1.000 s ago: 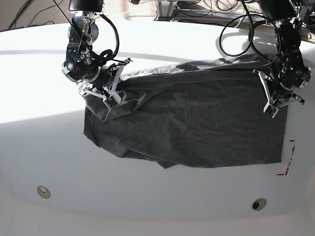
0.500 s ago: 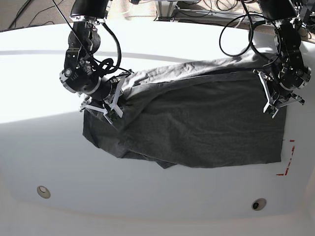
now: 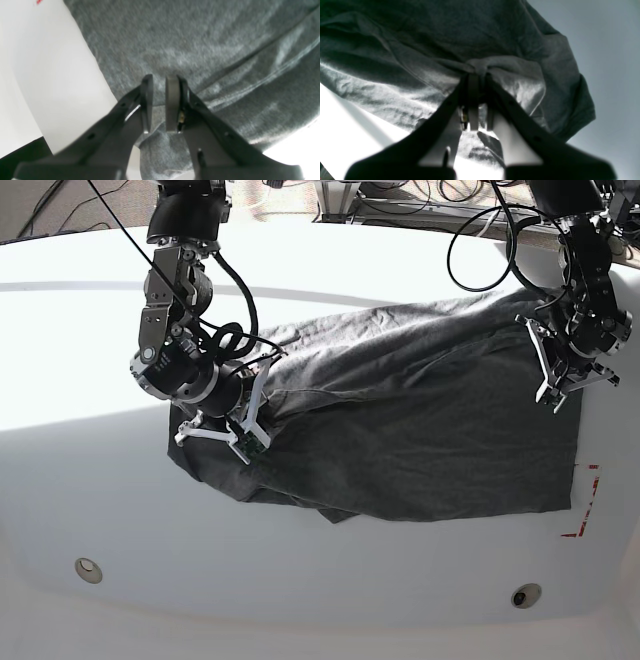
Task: Layout the t-shirt on the table in an organized manner, then fold the t-shirt properly
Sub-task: 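Regrasp the shirt edge with the right gripper and tug it outward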
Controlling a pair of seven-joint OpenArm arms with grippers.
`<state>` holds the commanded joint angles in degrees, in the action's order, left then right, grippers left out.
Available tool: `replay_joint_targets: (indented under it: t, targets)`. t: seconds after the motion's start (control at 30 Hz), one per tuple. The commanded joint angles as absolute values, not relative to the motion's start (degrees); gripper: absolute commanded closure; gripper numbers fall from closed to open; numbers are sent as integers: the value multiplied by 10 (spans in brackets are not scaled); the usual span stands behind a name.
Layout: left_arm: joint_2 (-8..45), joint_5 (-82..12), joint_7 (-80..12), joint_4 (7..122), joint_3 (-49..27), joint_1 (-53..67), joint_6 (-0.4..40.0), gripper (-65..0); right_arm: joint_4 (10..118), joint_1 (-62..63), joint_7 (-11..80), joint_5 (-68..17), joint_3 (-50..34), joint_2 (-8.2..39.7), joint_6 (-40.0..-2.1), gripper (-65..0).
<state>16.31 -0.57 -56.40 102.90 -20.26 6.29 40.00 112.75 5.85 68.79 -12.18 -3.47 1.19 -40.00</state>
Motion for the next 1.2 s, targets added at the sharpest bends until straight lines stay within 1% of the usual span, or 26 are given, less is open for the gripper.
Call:
replay_joint_targets:
  t: [0.3,0.47,0.57,0.6,0.67,0.73,0.8,0.87,0.9,0.93,0.97,1.03,1.07,1.1,1.2]
  targets:
    - [163,-6,-563,1029,-203,63,400,-76,1128,29,688,-121,-38,17,-400,-2]
    - [163,-6,-563,1029,-203,63,400,-76,1129,9,688,-121,-39,42,-400,-2]
    - [163,-6,-562,1028,-201,63,400,-76,1129,2,688,-120,-39,45,-400,-3]
    - [163,-6,-562,1028,-201,63,400,-76,1129,0,688,-120,-39,48,-400,-6]
    - [163,-6,-562,1028,-200,63,400,-76,1129,-13,688,-120,-38,62,-400,-40]
    - [163,-6,-562,1028,-200,63,400,-76,1129,-16,688,-120,-38,65,-400,-100]
    - [163,-6,-562,1028,-200,63,400,-76,1129,-24,688,-120,-39,66,-400,-189]
    - [163,-6,-562,1028,-200,63,400,-76,1131,-35,688,-120,-39,66,-400,-306]
    - [163,-6,-562,1028,-200,62,400,-78,1133,-40,688,-120,-39,66,-400,-376]
    - [163,-6,-562,1028,-200,62,400,-78,1137,-43,688,-120,-39,67,-400,-415]
    - [163,-6,-562,1028,-200,62,400,-78,1149,-47,688,-120,-39,73,-400,-488]
    - [163,-6,-562,1028,-200,62,400,-78,1158,-58,688,-124,-36,83,-400,-574]
    - [163,-6,-562,1028,-200,62,400,-78,1162,-65,688,-126,-36,89,-400,-631]
    - [163,-6,-562,1028,-200,62,400,-78,1164,-66,688,-126,-37,91,-400,-650]
    - [163,-6,-562,1028,-200,62,400,-78,1164,-65,688,-121,-40,98,-400,-650]
